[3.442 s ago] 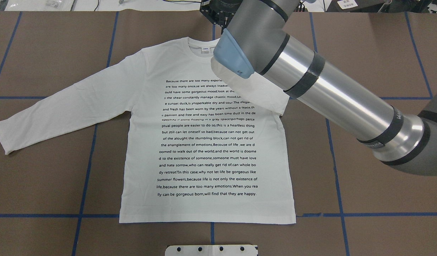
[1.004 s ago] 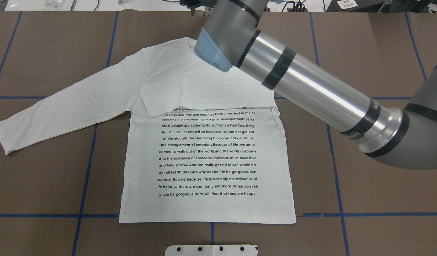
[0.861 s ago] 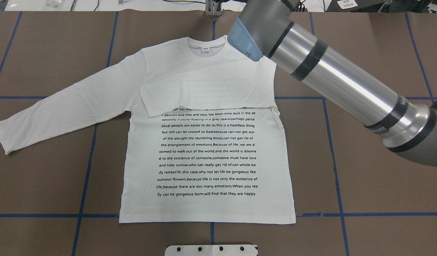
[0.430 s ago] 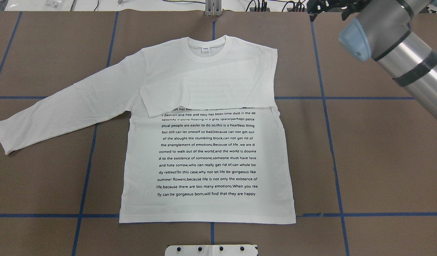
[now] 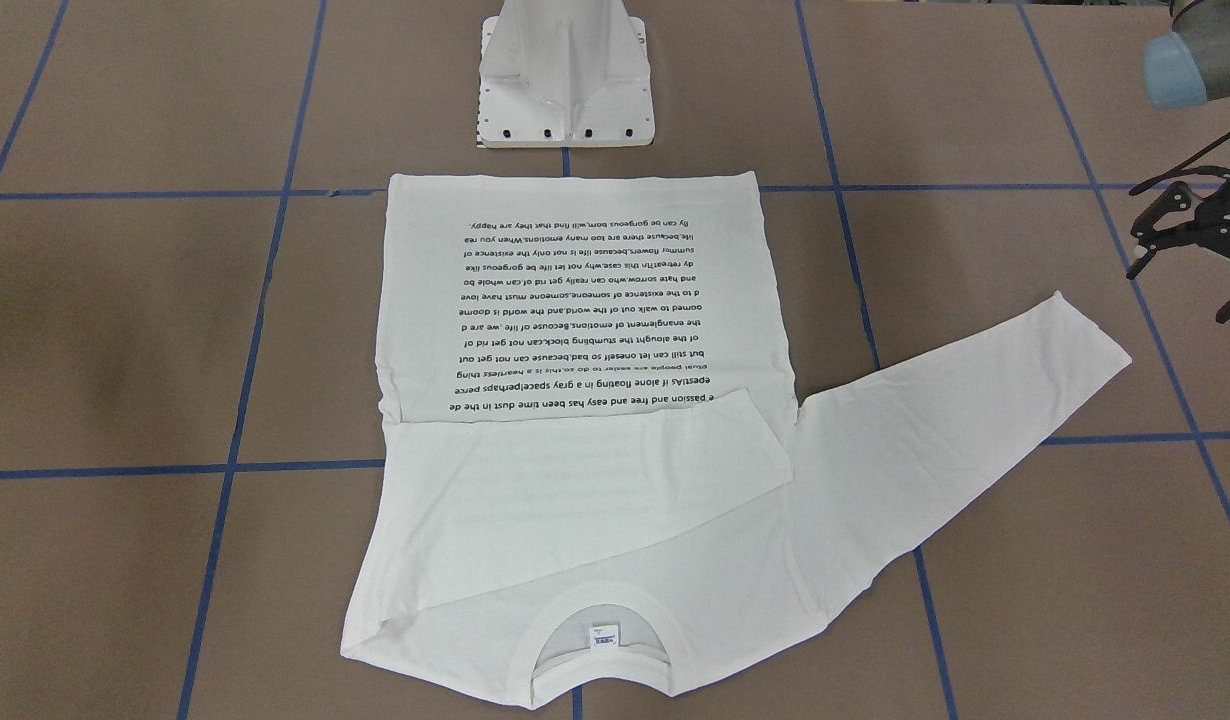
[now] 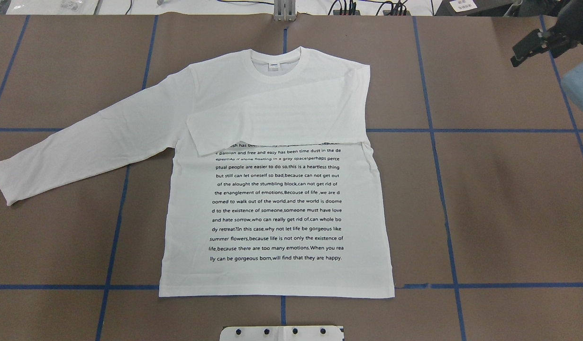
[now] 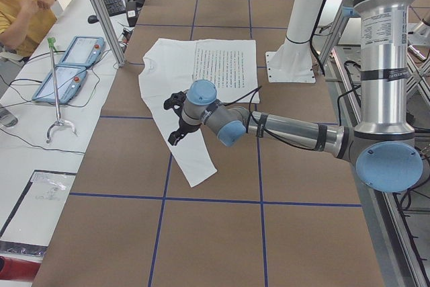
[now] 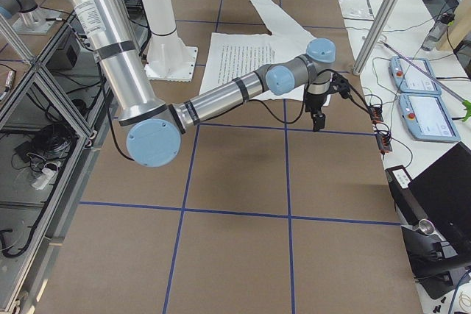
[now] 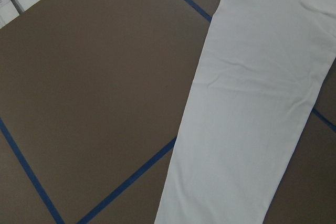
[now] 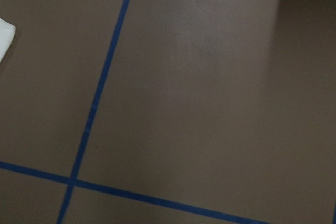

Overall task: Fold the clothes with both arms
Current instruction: 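Release the sleeve and raise the right gripper away from the shirt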

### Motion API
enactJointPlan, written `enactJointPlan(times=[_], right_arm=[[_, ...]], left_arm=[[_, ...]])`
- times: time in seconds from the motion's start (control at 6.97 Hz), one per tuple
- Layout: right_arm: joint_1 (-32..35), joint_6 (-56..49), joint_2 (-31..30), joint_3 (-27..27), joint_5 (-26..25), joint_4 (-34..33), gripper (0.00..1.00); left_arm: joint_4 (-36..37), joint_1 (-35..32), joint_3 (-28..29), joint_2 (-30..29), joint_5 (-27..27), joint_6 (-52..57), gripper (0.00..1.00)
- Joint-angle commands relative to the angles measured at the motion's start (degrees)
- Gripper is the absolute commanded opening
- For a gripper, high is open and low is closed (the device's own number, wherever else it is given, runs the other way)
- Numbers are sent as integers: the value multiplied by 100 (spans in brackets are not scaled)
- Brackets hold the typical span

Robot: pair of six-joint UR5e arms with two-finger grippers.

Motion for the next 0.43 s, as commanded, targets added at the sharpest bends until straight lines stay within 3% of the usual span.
enactJointPlan(times=[0.0,0.29], right_arm=[[338,-682,-820,285,165,304,100],[339,-683,-857,303,184,314,100]], left_arm=[[-1383,570,993,92,351,-15,100],[-2056,991,1323,301,362,-15,100]])
